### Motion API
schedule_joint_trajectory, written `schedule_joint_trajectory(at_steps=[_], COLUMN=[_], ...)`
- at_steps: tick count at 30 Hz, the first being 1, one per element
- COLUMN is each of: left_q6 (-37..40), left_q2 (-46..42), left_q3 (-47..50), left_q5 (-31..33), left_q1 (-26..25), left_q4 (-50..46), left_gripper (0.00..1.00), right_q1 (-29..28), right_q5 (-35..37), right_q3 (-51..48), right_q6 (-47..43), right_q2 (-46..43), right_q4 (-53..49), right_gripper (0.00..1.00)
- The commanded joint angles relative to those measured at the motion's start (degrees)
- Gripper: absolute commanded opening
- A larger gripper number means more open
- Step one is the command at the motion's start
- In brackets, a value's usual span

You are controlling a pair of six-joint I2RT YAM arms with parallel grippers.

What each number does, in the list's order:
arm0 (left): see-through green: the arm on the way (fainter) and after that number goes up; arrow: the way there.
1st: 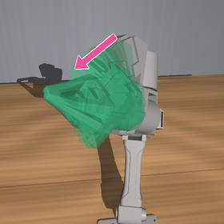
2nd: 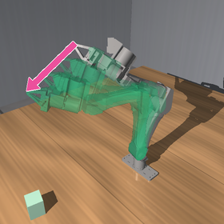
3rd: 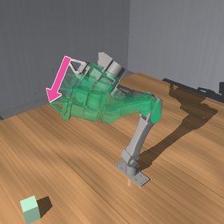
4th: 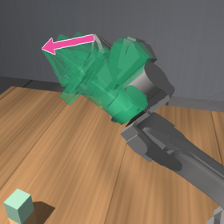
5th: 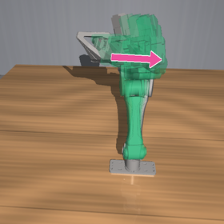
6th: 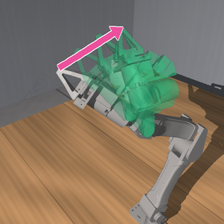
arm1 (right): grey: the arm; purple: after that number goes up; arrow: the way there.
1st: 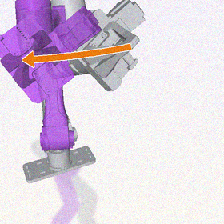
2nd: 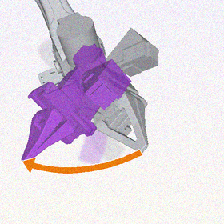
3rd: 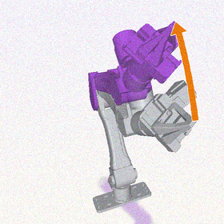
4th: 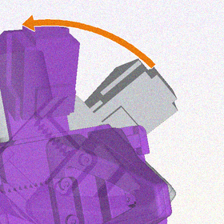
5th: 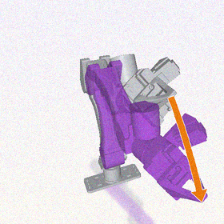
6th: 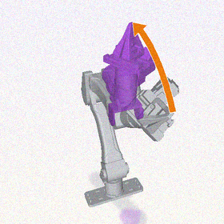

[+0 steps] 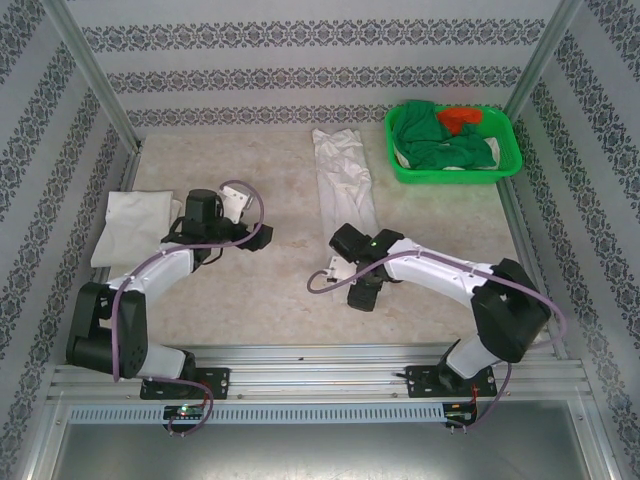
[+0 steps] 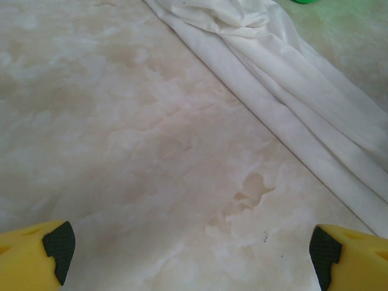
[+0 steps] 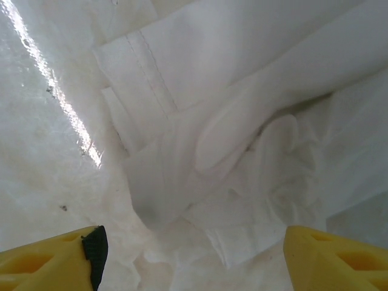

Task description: Fold and stack the t-shirts

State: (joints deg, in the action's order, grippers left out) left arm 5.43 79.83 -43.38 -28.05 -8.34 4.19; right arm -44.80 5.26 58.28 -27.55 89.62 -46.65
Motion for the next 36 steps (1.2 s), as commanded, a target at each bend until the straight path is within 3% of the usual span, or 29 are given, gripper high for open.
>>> schedule_joint_trajectory(at_steps=[1, 7, 10, 16, 18, 22, 30, 36], left_q6=[-2.3, 0.2, 1.4, 2.9, 2.9, 3.2, 3.9, 3.9], left_q2=[-2.7, -3.9, -4.3, -4.8, -5.0, -5.0, -5.6, -6.4], left_q3=[1.7, 1.6, 1.2, 0.8, 1.0, 1.1, 1.7, 2.8], left_q5=[0.4, -1.6, -1.6, -1.6, -1.7, -2.2, -1.8, -2.0], left_q1=[0.9, 1.0, 1.0, 1.3, 1.5, 1.6, 1.6, 1.6], left_q4=[4.6, 2.2, 0.9, -0.6, -0.8, -0.7, -0.7, -0.6], left_gripper=[1.00, 1.00, 1.00, 1.00, 1.00, 1.00, 1.00, 1.00], right_q1=[-0.3, -0.3, -0.3, -0.4, -0.5, -1.1, -6.6, -7.7], right_q5=[-1.9, -1.5, -1.0, -1.2, -1.3, -1.8, -5.1, -0.1], right_q3=[-0.9, -1.1, -2.2, -3.3, -3.3, -3.0, 2.7, 9.6], right_q6=[-3.3, -4.3, -3.7, -3.6, -3.8, -3.5, -0.3, -0.4], right_q2=[3.6, 9.8, 10.9, 10.4, 9.5, 7.7, 3.1, 3.1], right_q4=[5.2, 8.2, 9.8, 9.2, 8.5, 6.4, -2.9, -7.4], right_gripper=[0.76, 0.74, 0.67, 0.38, 0.22, 0.01, 0.00, 0.00])
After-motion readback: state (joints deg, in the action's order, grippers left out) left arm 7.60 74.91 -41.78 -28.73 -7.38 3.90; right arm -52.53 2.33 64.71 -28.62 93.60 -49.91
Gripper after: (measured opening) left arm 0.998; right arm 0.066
